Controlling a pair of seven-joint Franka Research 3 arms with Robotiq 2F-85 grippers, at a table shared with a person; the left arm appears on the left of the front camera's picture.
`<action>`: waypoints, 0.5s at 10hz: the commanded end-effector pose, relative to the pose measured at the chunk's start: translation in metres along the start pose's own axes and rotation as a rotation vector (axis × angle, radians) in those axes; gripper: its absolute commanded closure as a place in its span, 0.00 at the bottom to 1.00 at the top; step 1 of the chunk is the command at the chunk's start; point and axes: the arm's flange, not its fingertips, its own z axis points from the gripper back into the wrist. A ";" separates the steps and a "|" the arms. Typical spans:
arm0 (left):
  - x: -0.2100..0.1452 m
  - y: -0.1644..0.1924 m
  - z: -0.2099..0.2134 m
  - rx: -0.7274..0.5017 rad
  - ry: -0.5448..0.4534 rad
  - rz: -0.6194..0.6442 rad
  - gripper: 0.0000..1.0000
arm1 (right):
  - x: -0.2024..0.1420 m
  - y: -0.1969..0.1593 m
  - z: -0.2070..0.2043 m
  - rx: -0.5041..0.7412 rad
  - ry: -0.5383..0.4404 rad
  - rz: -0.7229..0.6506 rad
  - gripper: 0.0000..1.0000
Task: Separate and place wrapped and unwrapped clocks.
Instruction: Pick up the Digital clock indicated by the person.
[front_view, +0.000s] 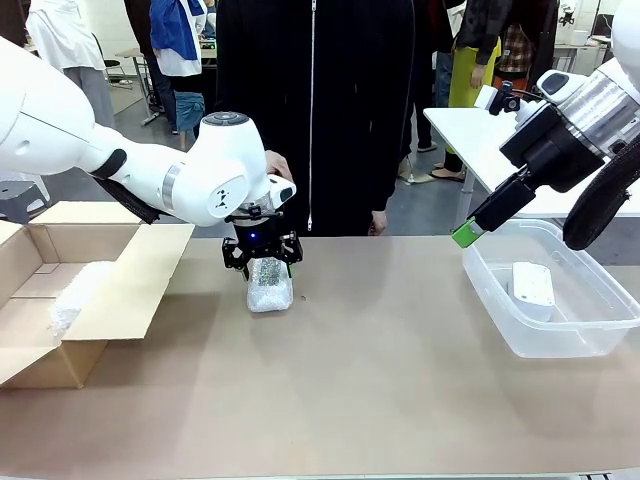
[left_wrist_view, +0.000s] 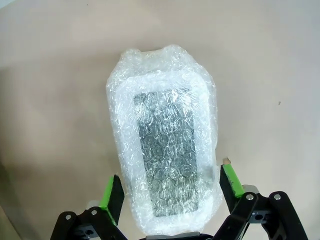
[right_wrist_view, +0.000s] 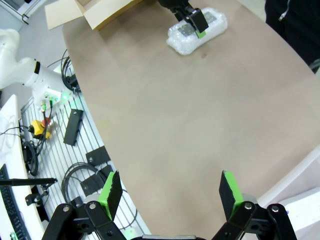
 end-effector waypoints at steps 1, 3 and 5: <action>0.004 -0.005 -0.009 0.002 -0.017 0.005 0.00 | 0.002 -0.001 0.000 0.005 0.006 0.000 0.00; 0.004 -0.006 -0.018 -0.002 -0.024 -0.005 0.00 | 0.002 -0.001 0.000 0.005 0.006 0.000 0.00; 0.004 -0.007 -0.021 0.010 -0.037 -0.008 0.00 | 0.002 -0.001 0.000 0.005 0.006 0.000 0.00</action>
